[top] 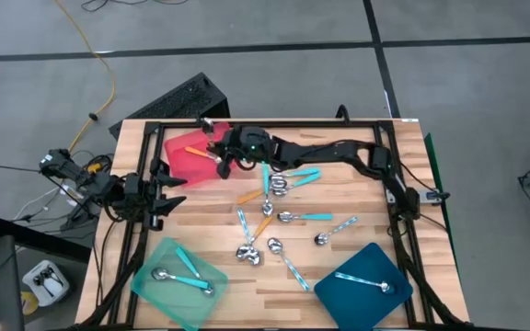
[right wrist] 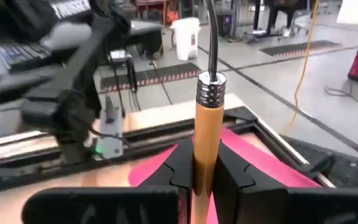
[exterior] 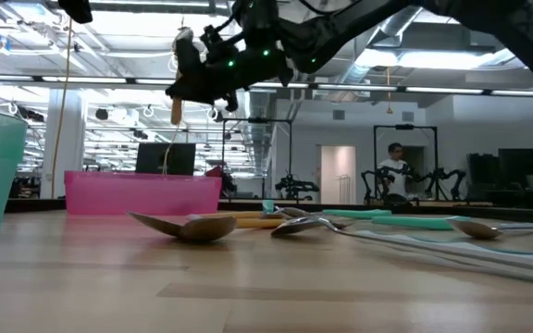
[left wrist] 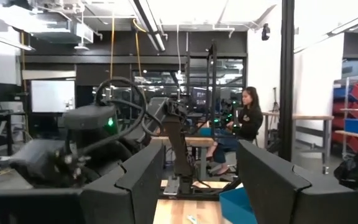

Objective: Sort silverware by color (type)
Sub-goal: Put the yellow spoon into the pink bin

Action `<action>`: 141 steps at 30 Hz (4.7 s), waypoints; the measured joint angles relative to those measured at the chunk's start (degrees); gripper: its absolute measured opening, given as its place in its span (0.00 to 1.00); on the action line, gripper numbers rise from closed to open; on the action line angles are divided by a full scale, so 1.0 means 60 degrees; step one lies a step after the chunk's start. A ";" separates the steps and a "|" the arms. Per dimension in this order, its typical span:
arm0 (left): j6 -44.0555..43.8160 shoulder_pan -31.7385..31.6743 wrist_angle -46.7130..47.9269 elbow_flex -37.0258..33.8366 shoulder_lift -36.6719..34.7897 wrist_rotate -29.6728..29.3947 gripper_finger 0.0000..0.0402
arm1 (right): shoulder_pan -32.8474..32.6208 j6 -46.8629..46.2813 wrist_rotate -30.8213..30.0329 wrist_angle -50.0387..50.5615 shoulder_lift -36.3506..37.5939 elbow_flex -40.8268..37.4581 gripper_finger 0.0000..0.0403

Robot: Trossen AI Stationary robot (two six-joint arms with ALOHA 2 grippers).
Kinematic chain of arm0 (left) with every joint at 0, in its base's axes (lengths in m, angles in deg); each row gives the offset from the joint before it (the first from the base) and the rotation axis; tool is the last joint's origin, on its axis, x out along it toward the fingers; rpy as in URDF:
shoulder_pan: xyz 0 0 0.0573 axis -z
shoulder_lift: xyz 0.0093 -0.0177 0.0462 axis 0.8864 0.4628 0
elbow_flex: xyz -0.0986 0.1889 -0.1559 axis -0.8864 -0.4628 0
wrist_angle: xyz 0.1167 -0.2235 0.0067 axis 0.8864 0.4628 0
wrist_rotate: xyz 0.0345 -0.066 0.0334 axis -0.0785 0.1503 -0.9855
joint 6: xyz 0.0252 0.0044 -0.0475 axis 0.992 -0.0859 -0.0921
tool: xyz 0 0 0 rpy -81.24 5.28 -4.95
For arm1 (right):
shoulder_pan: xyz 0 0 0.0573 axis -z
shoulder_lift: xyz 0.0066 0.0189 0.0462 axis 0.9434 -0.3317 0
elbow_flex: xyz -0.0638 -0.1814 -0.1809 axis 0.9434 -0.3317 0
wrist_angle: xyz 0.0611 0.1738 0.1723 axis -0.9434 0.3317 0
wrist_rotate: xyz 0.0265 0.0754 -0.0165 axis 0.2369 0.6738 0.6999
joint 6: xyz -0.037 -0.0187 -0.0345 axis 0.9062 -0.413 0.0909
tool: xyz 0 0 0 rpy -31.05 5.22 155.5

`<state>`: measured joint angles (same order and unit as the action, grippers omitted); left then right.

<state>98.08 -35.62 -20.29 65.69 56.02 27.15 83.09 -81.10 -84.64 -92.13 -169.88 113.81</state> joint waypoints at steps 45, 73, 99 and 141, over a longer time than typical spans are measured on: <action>0.0200 0.0002 0.0069 0.0004 -0.0002 -0.0405 0.47 | -0.0129 0.2015 -0.3243 0.6132 -0.3740 0.5312 0.13; 0.0358 0.0004 0.0247 0.0004 0.0002 -0.0732 0.47 | -0.0152 0.3612 -0.3804 0.6197 -0.3932 0.5312 0.16; 0.0378 0.0004 0.0246 0.0004 0.0002 -0.0786 0.47 | -0.0250 0.7319 -0.3978 0.5940 -0.3954 0.5301 0.19; 0.0360 0.0004 0.0249 0.0004 0.0002 -0.0979 0.47 | -0.0115 0.6581 -0.3414 0.5903 -0.3925 0.5308 0.42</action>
<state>100.24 -35.60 -18.80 65.71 56.03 21.28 82.40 -41.61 -105.12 -56.71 -193.43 145.66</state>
